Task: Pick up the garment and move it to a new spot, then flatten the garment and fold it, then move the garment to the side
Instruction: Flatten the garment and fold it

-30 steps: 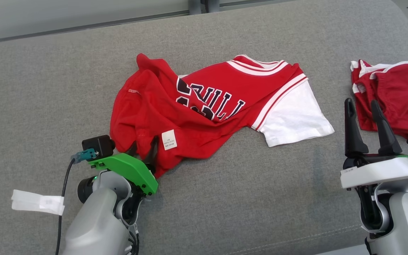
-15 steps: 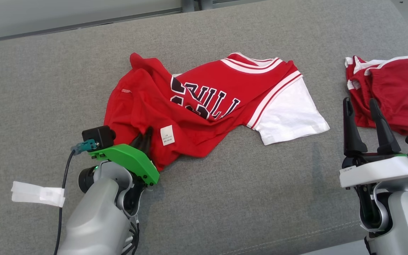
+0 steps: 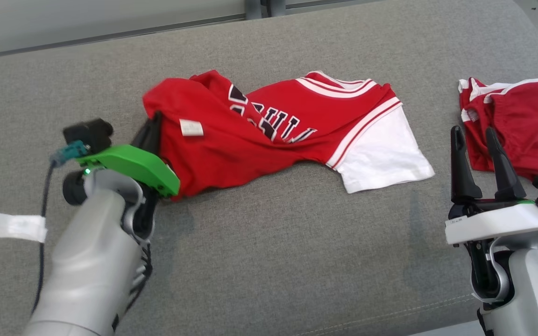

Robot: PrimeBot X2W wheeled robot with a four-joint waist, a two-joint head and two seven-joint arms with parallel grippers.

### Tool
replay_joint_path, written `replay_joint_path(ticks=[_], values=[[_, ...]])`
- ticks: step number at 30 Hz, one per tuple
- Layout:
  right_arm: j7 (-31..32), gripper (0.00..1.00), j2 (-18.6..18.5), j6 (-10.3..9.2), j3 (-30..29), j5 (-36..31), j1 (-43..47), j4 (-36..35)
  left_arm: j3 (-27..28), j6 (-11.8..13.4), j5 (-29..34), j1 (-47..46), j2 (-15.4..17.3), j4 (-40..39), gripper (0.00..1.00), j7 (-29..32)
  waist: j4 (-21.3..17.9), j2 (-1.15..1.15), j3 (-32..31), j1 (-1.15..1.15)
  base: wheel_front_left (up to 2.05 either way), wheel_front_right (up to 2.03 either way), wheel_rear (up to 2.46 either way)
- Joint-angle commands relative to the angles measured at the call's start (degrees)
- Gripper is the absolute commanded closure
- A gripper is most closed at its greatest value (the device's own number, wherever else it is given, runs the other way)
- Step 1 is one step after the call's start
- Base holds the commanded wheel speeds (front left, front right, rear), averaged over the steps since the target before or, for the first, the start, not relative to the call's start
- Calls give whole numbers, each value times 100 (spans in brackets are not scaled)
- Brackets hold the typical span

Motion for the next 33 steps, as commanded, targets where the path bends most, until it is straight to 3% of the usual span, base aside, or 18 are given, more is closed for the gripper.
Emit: replay_joint_path(ticks=[1, 7, 17, 26, 33], values=[[-33, 0, 11, 2, 17, 13, -54, 14, 56, 45, 69, -187, 117, -26, 100, -62, -21, 0, -7, 0, 0, 0, 0], [-80, 0, 37, 2, 101, 52, -175, 69, 80, 172, 315, -1023, 418, -33, 100, -198, -199, 0, 14, 0, 0, 0, 0], [-206, 0, 75, 2, 131, 103, -192, 220, -255, 7, 416, -1889, 517, -321, 100, -211, -336, 0, 92, 0, 0, 0, 0], [-272, 0, 73, 2, 15, 76, -25, 268, -373, -27, -229, -552, 966, -1069, 100, -329, -65, 0, 30, 0, 0, 0, 0], [-207, 0, 69, 2, -49, 42, 121, 247, -250, -28, -429, 959, 936, -1746, 100, -447, 259, 0, -74, 0, 0, 0, 0]])
